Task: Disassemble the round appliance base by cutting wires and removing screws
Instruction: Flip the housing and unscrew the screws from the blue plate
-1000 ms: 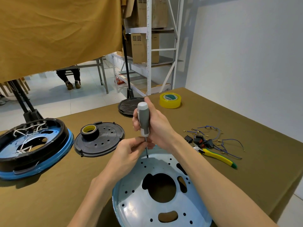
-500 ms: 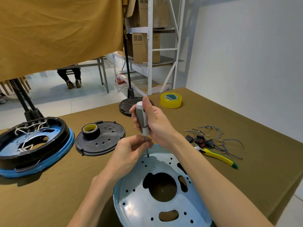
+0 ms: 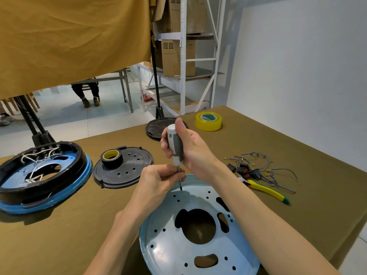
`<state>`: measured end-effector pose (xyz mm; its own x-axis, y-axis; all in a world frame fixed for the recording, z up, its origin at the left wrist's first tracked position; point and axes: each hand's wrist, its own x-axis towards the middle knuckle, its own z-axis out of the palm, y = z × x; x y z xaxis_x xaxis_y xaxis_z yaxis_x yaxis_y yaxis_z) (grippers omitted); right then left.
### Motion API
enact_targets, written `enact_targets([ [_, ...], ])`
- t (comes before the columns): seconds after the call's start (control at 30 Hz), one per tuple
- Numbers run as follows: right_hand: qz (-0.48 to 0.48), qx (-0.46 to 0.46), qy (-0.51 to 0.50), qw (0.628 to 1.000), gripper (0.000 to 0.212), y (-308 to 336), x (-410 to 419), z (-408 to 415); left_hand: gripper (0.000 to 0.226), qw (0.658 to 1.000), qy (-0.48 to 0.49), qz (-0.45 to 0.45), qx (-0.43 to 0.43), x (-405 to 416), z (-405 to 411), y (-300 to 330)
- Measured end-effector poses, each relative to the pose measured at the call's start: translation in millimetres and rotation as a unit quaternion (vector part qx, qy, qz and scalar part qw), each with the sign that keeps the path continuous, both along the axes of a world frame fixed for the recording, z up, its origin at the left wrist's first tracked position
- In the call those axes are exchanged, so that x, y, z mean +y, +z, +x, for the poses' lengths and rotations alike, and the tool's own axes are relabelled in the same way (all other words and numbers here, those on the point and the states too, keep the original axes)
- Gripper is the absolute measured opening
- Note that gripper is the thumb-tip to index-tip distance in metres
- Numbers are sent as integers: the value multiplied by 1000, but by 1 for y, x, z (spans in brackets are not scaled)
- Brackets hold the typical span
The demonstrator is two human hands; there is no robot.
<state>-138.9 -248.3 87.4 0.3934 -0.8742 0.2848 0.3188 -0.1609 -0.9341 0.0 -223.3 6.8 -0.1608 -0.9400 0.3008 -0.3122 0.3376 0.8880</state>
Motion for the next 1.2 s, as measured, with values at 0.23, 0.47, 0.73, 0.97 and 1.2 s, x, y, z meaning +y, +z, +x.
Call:
enact_targets([
  [0.23, -43, 36, -123, 991, 54, -9, -1, 10, 20, 998, -54, 13, -29, 5, -2, 2],
  [0.47, -4, 26, 47, 999, 54, -3, -3, -3, 14, 999, -30, 31, 6, 2, -1, 0],
  [0.73, -39, 15, -106, 993, 39, -7, -3, 2, 16, 999, -33, 1, -19, 0, 0, -4],
  [0.97, 16, 24, -8, 1000, 64, -2, -1, 3, 9, 1000, -4, 2, -11, -3, 2, -4],
  [1.2, -39, -23, -203, 978, 38, -9, -1, 7, 20, 997, -37, -33, -59, -1, 0, -5],
])
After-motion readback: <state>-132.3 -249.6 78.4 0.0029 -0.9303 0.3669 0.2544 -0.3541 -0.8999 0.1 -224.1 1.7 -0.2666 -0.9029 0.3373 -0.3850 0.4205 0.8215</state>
